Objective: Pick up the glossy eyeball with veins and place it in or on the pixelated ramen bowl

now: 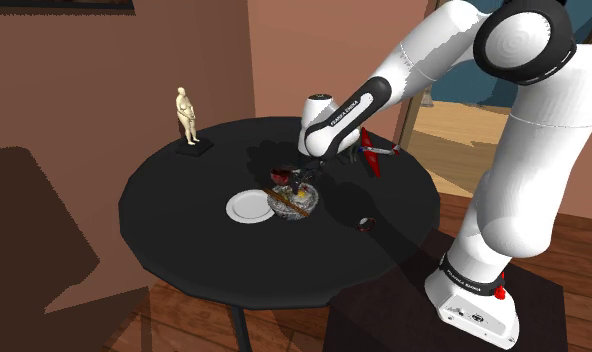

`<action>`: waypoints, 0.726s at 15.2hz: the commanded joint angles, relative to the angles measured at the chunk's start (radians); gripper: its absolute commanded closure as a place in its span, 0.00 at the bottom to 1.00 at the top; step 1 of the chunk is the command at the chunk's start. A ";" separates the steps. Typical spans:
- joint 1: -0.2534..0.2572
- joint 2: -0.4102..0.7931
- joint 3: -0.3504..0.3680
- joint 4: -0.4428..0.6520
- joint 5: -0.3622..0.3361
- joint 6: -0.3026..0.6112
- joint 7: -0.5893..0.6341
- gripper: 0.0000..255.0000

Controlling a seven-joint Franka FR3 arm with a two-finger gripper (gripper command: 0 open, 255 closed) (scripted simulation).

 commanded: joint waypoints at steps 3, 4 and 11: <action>0.001 -0.060 -0.003 0.006 -0.015 -0.065 0.011 0.00; 0.001 -0.088 -0.004 0.011 -0.021 -0.098 0.015 0.00; 0.000 -0.110 -0.004 0.016 -0.026 -0.124 0.018 0.00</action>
